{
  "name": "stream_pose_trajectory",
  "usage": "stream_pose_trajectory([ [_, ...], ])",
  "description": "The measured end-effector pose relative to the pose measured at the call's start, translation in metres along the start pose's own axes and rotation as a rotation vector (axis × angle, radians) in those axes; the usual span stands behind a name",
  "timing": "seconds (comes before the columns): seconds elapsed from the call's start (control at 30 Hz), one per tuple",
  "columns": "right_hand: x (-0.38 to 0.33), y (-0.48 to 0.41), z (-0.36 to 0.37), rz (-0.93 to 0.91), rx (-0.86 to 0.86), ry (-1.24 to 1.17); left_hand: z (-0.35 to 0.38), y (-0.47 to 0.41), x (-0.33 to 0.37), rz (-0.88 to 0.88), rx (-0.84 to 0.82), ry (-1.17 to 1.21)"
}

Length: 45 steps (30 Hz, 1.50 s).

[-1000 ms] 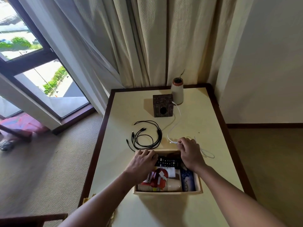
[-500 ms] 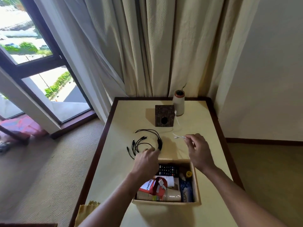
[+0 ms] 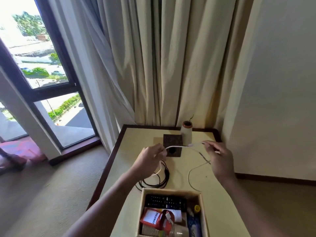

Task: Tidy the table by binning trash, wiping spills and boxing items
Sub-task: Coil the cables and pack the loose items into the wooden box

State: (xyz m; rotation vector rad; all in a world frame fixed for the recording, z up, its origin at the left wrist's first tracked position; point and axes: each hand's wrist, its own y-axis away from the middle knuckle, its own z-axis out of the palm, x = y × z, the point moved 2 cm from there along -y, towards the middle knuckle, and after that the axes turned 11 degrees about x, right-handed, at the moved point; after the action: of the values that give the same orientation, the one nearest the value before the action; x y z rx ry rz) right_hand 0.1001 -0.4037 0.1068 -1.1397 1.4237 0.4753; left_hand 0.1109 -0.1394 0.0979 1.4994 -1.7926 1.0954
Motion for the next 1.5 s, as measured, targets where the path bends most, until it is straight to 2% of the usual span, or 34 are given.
stream_pose_trajectory([
  [0.1, 0.019, -0.014, -0.001, 0.086, 0.096, 0.219, -0.024, 0.01, 0.003, 0.0, 0.11, 0.157],
  [0.23, 0.015, -0.014, 0.014, 0.23, -0.021, 0.444, -0.03, 0.017, 0.021, 0.008, 0.169, 0.226],
  [0.3, -0.004, -0.003, 0.028, 0.156, -0.129, 0.311, -0.027, 0.016, 0.037, 0.033, 0.123, 0.201],
  [0.4, -0.042, 0.023, 0.046, 0.032, -0.47, -0.028, -0.024, 0.012, 0.062, 0.044, 0.118, 0.233],
  [0.43, -0.049, 0.031, 0.05, 0.016, -0.523, -0.089, -0.026, 0.011, 0.069, 0.026, 0.13, 0.272],
  [0.5, -0.058, 0.035, 0.051, 0.017, -0.464, -0.145, -0.032, 0.012, 0.075, -0.011, 0.106, 0.312],
  [0.53, -0.058, 0.032, 0.048, 0.005, -0.39, -0.141, -0.037, 0.012, 0.071, -0.021, 0.065, 0.233],
  [0.63, -0.052, 0.019, 0.032, -0.044, -0.214, -0.136, -0.053, 0.024, 0.044, -0.004, -0.199, -0.402],
  [0.67, -0.049, 0.014, 0.026, -0.065, -0.173, -0.139, -0.055, 0.033, 0.034, -0.02, -0.299, -0.479],
  [0.73, -0.046, 0.006, 0.017, -0.099, -0.107, -0.103, -0.056, 0.054, 0.014, -0.084, -0.399, -0.379],
  [0.8, -0.044, 0.0, 0.01, -0.174, -0.043, 0.039, -0.055, 0.07, 0.01, -0.098, -0.38, -0.247],
  [0.87, -0.042, 0.002, 0.009, -0.248, -0.066, 0.265, -0.05, 0.079, 0.021, -0.091, -0.335, -0.063],
  [0.93, -0.041, 0.02, 0.017, -0.317, -0.251, 0.373, -0.042, 0.084, 0.042, -0.169, -0.364, 0.236],
  [1.03, -0.05, 0.059, 0.038, -0.565, -0.542, 0.372, -0.029, 0.081, 0.067, -0.284, -0.456, 0.708],
  [1.07, -0.049, 0.069, 0.043, -0.55, -0.603, 0.302, -0.026, 0.078, 0.073, -0.306, -0.464, 0.857],
  [1.13, -0.048, 0.082, 0.048, -0.329, -0.656, 0.124, -0.027, 0.07, 0.083, -0.325, -0.43, 1.078],
  [1.17, -0.048, 0.086, 0.049, -0.2, -0.665, 0.03, -0.03, 0.065, 0.086, -0.32, -0.397, 1.151],
  [1.3, -0.054, 0.091, 0.049, 0.108, -0.607, -0.265, -0.037, 0.047, 0.093, -0.284, -0.273, 1.298],
  [1.37, -0.061, 0.097, 0.047, 0.214, -0.644, -0.35, -0.037, 0.045, 0.093, -0.233, -0.212, 1.318],
  [1.43, -0.064, 0.11, 0.043, 0.23, -0.697, -0.327, -0.038, 0.047, 0.097, -0.113, -0.122, 1.25],
  [1.5, -0.062, 0.124, 0.038, 0.244, -0.762, -0.298, -0.042, 0.049, 0.105, 0.098, 0.034, 0.963],
])
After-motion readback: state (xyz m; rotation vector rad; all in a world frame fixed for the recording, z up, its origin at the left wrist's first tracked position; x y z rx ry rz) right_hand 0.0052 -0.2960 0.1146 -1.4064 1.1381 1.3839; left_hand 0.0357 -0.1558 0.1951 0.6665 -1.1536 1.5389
